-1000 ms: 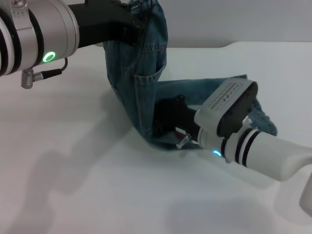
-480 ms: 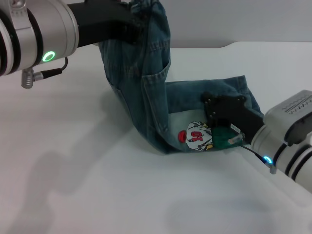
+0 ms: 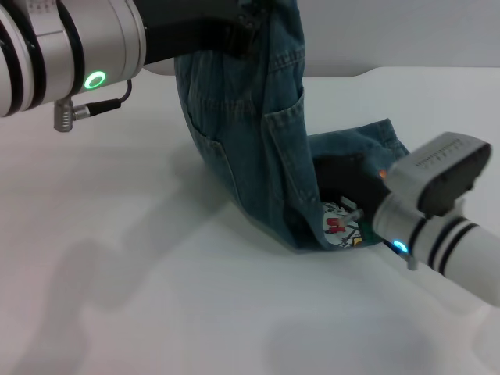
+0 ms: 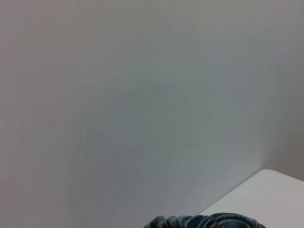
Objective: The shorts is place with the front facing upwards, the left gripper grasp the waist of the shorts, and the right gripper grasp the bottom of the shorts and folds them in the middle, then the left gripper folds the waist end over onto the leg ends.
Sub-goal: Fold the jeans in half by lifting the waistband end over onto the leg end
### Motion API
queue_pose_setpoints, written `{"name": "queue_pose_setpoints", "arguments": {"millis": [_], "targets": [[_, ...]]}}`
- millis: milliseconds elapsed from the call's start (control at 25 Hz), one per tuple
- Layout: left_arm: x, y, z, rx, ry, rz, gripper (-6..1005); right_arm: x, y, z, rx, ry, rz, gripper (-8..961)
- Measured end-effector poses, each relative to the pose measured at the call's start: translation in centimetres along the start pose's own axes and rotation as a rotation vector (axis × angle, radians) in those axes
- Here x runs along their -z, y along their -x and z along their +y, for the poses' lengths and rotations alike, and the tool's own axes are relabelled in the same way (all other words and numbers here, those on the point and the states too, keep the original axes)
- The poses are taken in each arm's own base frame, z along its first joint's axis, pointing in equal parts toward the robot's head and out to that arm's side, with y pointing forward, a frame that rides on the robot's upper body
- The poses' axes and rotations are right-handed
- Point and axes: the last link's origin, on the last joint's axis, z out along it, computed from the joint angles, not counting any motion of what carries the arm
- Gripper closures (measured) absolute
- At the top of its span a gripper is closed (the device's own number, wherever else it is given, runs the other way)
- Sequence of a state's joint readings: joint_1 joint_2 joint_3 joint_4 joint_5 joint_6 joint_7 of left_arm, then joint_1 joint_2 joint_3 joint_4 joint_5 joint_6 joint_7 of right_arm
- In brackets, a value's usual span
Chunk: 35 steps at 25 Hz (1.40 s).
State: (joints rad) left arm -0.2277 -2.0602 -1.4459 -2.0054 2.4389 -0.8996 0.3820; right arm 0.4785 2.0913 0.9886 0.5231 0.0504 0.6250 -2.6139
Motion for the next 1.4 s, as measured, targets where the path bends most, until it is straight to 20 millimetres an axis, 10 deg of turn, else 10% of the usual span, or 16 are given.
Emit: {"name": "queue_pose_setpoints", "arguments": {"millis": [680, 1400], "targets": [[-0.2, -0.3, 0.0, -0.007, -0.004, 0.030, 840, -3.3, 1.3, 4.3, 0.035, 0.143, 0.082, 954], [-0.6, 0.7, 1.2, -0.012, 0.025, 0.018, 841, 3.3, 0.1, -6.8, 0.018, -0.252, -0.062, 954]]}}
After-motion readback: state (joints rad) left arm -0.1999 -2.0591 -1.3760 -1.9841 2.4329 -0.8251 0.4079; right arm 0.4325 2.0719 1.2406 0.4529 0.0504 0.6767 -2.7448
